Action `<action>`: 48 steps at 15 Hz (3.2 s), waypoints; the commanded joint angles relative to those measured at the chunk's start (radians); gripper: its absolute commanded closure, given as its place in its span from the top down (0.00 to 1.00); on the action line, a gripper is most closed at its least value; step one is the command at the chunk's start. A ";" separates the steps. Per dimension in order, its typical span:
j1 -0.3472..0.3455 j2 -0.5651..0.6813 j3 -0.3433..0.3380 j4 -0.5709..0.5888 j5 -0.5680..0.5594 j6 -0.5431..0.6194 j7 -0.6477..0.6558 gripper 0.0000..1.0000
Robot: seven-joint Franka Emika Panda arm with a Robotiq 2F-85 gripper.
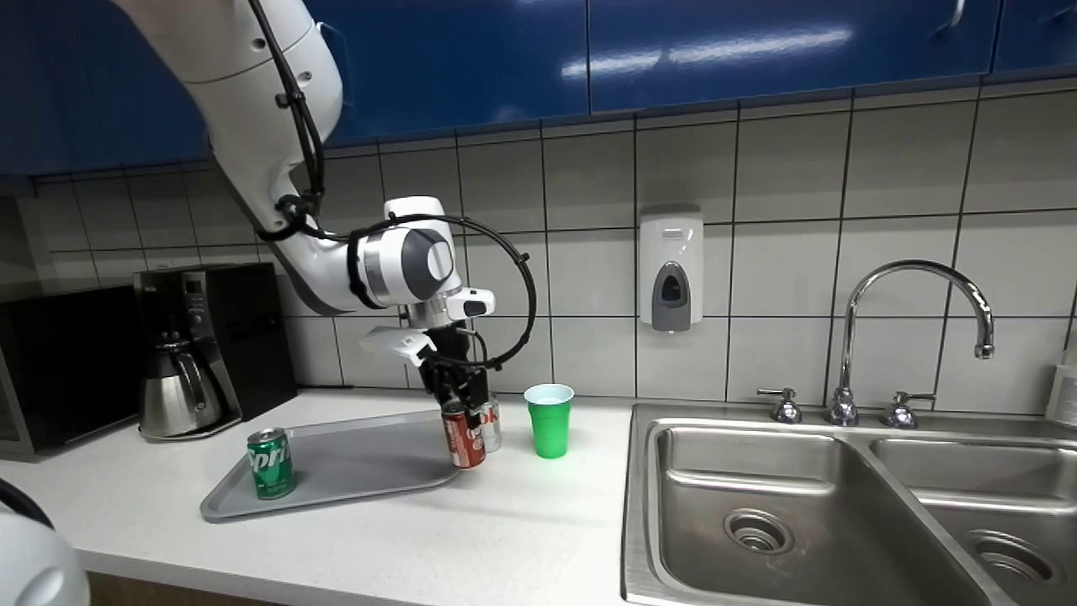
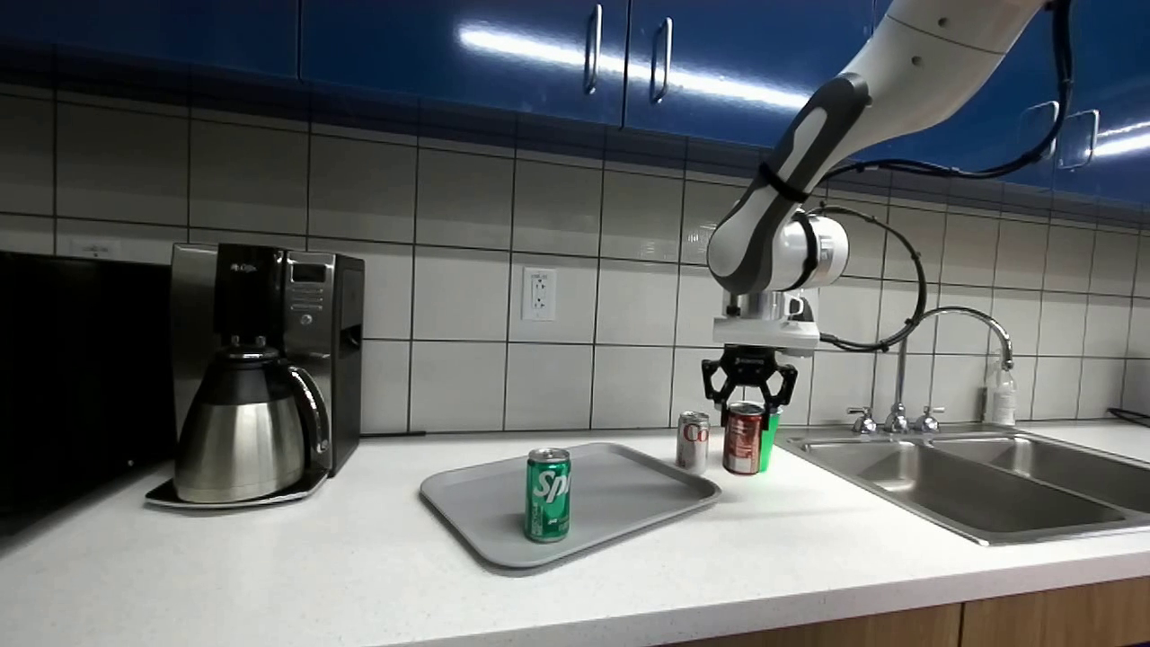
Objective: Take the cans off of the tray
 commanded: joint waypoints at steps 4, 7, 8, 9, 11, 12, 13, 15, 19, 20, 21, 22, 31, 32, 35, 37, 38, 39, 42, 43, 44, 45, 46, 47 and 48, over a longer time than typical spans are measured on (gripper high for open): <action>-0.044 -0.050 -0.014 -0.073 0.013 0.048 -0.013 0.38; -0.056 -0.045 -0.020 -0.084 0.028 0.065 -0.015 0.38; -0.058 -0.044 -0.021 -0.087 0.029 0.070 -0.013 0.38; -0.060 -0.043 -0.023 -0.091 0.029 0.075 -0.011 0.38; -0.062 -0.040 -0.027 -0.099 0.029 0.090 -0.005 0.38; -0.062 -0.039 -0.030 -0.101 0.028 0.095 -0.002 0.38; -0.063 -0.037 -0.032 -0.103 0.029 0.097 -0.003 0.38; -0.065 -0.033 -0.035 -0.110 0.031 0.103 -0.002 0.38; -0.067 -0.029 -0.043 -0.118 0.032 0.109 -0.002 0.38; -0.067 -0.027 -0.045 -0.119 0.032 0.111 0.000 0.38; -0.069 -0.026 -0.045 -0.122 0.036 0.111 -0.003 0.38; -0.071 -0.025 -0.046 -0.124 0.038 0.111 -0.004 0.38; -0.074 -0.023 -0.053 -0.137 0.042 0.106 -0.004 0.94; -0.073 -0.025 -0.053 -0.138 0.042 0.105 -0.002 0.99; -0.069 -0.038 -0.054 -0.148 0.035 0.110 0.007 1.00; -0.064 -0.059 -0.057 -0.161 0.024 0.119 0.020 1.00; -0.063 -0.069 -0.057 -0.166 0.020 0.123 0.024 1.00; -0.061 -0.082 -0.057 -0.174 0.016 0.129 0.029 1.00; -0.057 -0.119 -0.053 -0.194 -0.005 0.137 0.048 1.00; -0.057 -0.131 -0.050 -0.200 -0.010 0.138 0.052 1.00; -0.055 -0.144 -0.046 -0.206 -0.023 0.135 0.062 1.00; -0.054 -0.156 -0.040 -0.210 -0.032 0.131 0.069 1.00; -0.053 -0.167 -0.032 -0.213 -0.043 0.125 0.078 1.00; -0.051 -0.175 -0.022 -0.212 -0.055 0.119 0.089 1.00; -0.049 -0.181 -0.010 -0.210 -0.061 0.111 0.093 1.00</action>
